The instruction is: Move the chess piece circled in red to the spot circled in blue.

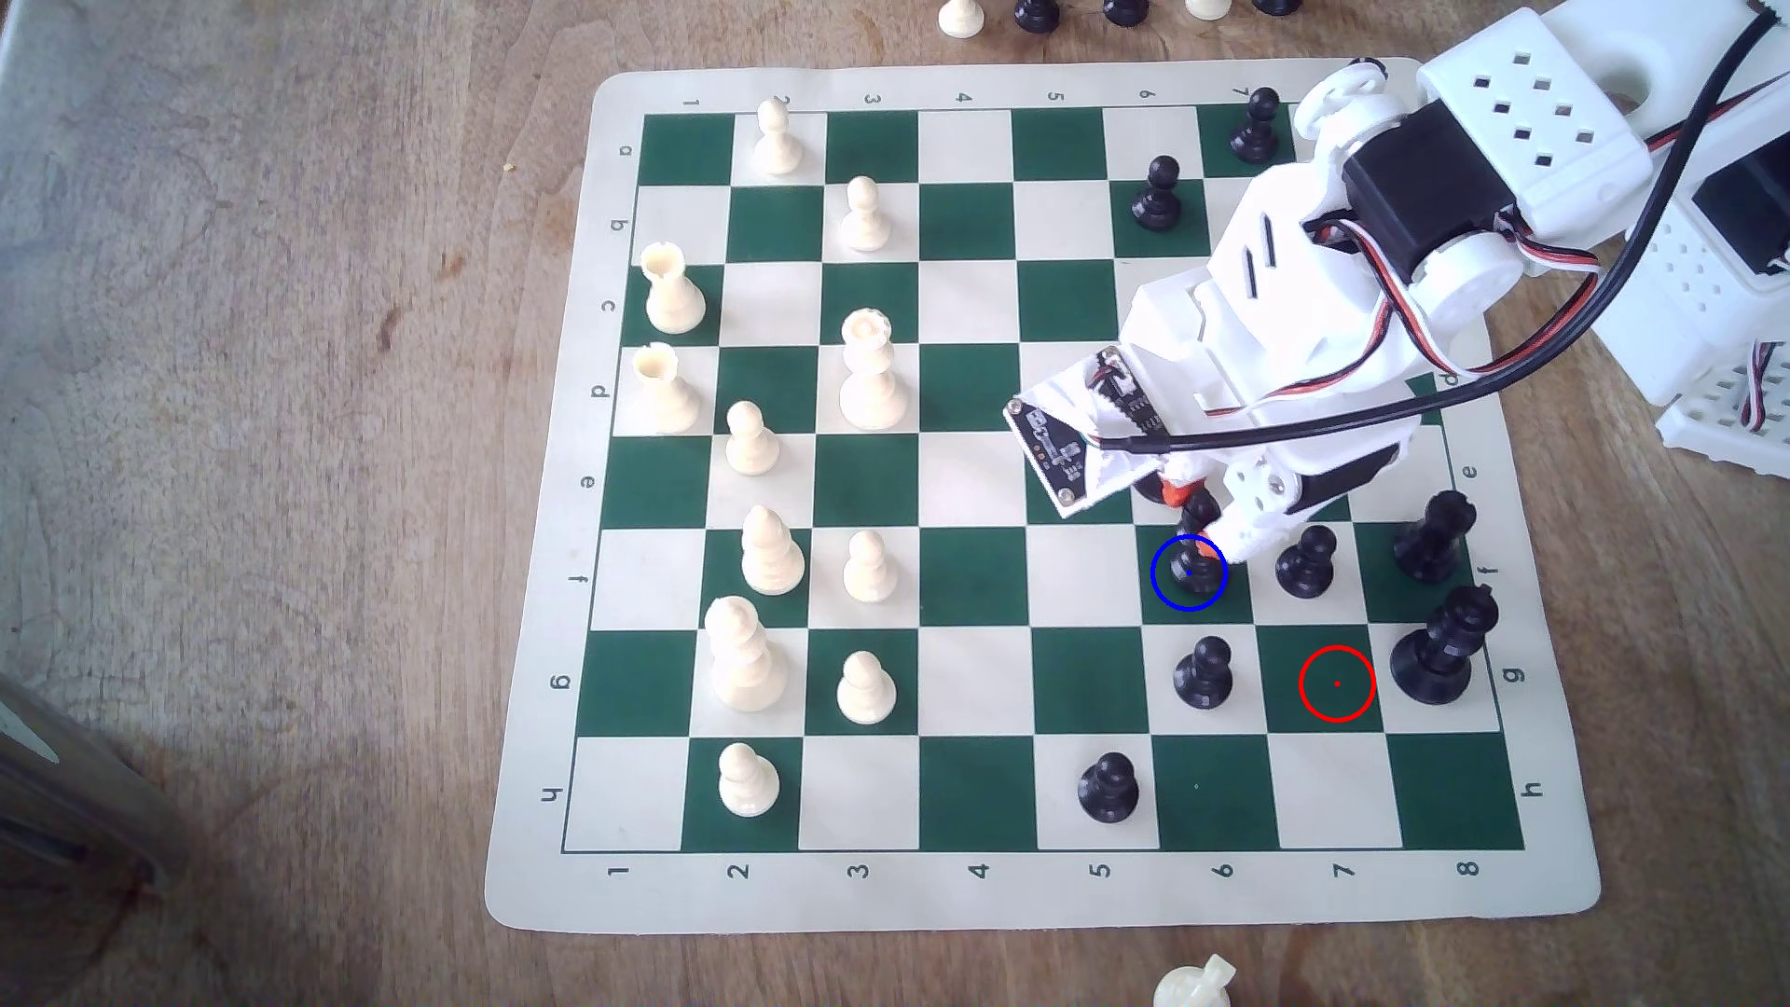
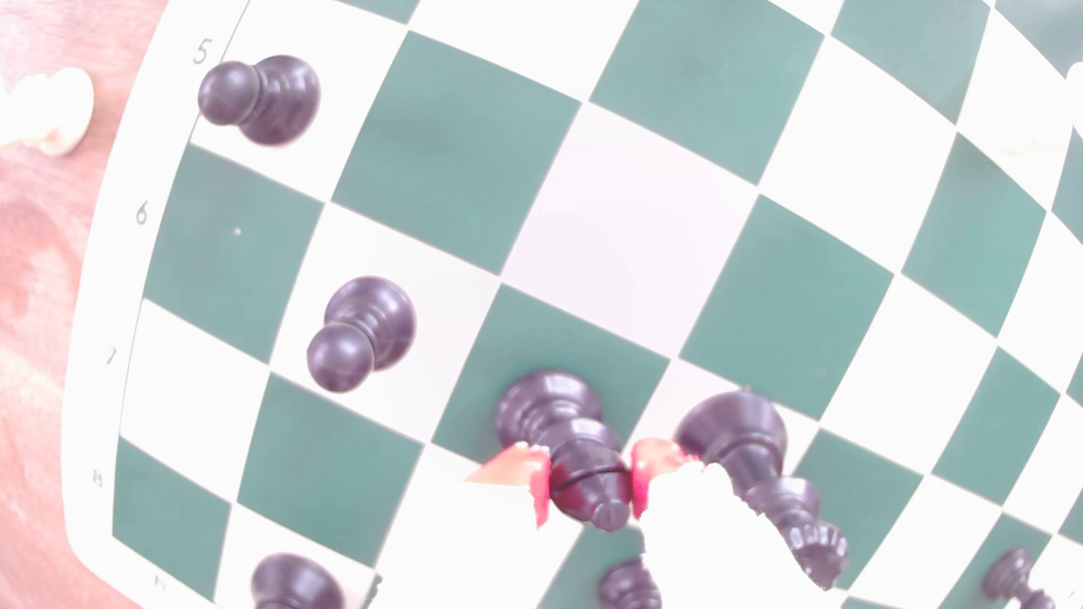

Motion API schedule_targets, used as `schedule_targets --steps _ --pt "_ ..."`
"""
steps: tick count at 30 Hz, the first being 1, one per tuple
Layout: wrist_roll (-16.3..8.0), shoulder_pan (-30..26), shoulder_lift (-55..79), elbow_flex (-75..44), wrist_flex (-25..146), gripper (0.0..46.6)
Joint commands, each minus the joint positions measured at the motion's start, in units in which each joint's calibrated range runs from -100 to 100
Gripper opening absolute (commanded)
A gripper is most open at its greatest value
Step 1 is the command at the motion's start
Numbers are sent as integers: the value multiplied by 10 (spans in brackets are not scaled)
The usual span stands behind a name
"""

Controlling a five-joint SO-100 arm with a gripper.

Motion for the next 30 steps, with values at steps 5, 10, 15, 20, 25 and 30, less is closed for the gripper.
schedule_targets --steps 5,10,15,20,25,30 --pt "0 6 -38 -29 14 132" --pt "-3 9 -62 -34 19 139" --pt "-7 17 -107 -56 41 147" --pt "-21 22 -182 -69 59 118" --pt "-15 78 -324 92 -71 56" --pt "-21 169 -529 386 -357 17"
